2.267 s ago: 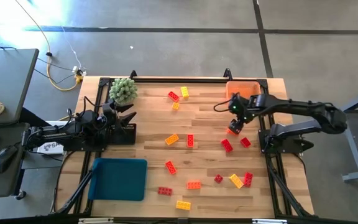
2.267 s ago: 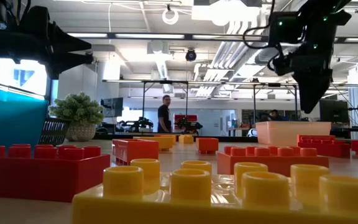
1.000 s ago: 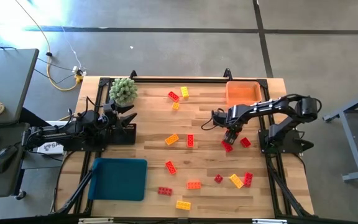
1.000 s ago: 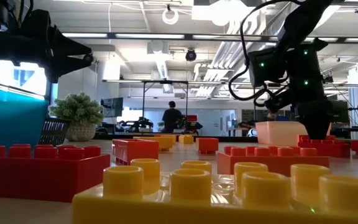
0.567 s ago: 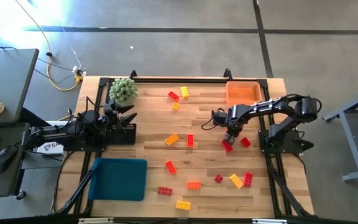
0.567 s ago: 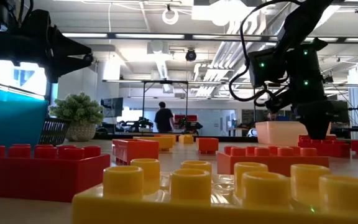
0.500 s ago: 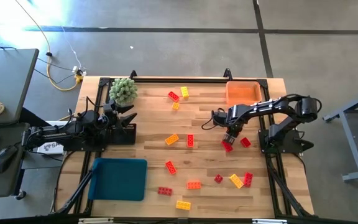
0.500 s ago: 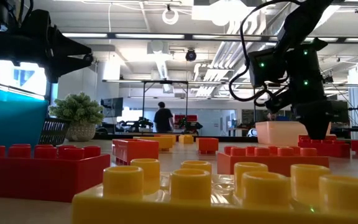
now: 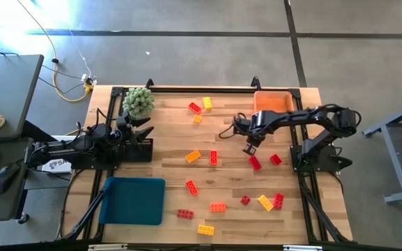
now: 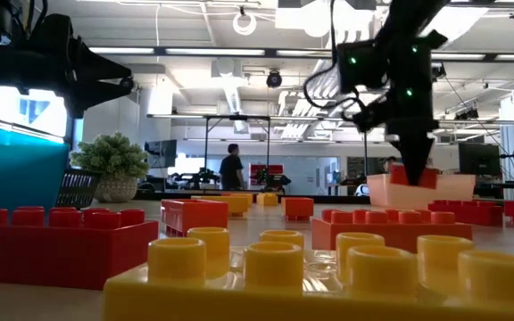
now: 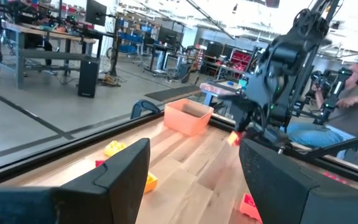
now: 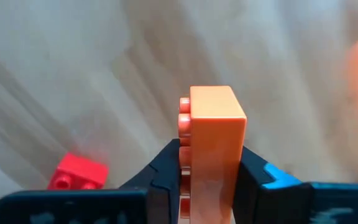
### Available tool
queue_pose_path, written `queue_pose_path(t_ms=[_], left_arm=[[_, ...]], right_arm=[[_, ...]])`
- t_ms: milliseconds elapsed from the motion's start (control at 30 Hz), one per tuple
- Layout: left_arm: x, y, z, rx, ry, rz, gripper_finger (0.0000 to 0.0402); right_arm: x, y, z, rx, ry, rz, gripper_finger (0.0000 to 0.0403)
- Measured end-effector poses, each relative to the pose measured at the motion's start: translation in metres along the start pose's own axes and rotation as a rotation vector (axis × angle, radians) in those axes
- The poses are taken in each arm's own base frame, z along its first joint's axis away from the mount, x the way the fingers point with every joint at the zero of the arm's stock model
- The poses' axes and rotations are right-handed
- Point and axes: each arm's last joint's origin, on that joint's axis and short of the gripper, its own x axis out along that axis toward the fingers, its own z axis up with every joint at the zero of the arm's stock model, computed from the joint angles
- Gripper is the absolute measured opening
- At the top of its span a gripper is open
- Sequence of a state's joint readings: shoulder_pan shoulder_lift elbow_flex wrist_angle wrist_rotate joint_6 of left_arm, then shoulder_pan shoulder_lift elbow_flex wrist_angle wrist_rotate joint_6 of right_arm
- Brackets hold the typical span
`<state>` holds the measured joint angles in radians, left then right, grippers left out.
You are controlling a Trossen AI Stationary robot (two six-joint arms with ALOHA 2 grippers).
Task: Sort & place blocks by color
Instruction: Put the orange game piece into the orange bin
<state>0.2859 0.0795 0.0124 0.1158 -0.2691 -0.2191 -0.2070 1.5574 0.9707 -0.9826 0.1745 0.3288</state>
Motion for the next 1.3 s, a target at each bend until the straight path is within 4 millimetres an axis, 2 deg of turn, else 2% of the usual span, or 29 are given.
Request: queue_pose_path(t_ms=[267,433,567,700,800,933,1100,1300], left_arm=[[0.000,0.000,0.000,0.022,0.000,0.000,0.0239],[0.000,0.000,0.000,0.040,0.000,0.000,0.0239],[0.000,0.000,0.000,0.039,-0.001,0.001,0.0239],[0.000,0.000,0.000,0.040,0.000,0.001,0.0239],[0.000,0.000,0.000,0.040,-0.001,0.001,0.0239],[0.000,0.000,0.000,0.040,-0.001,0.001,0.0239],[0.000,0.000,0.000,0.057,-0.001,0.001,0.0239],[0.000,0.000,0.000,0.066,-0.001,0.001,0.0239]], right_arm=[[-0.046,-0.021,0.028,0.047,-0.149,-0.229,0.0077],[-0.066,-0.047,0.041,0.108,-0.204,-0.360,0.0077],[-0.072,-0.074,0.047,0.200,-0.203,-0.392,0.0077],[-0.065,-0.106,0.047,0.338,-0.159,-0.345,0.0077],[-0.052,-0.126,0.042,0.425,-0.108,-0.275,0.0078],[-0.033,-0.146,0.033,0.474,-0.053,-0.265,0.0078],[-0.010,-0.164,0.024,0.500,-0.033,-0.257,0.0078],[0.014,-0.173,0.017,0.562,-0.075,-0.185,0.0078]])
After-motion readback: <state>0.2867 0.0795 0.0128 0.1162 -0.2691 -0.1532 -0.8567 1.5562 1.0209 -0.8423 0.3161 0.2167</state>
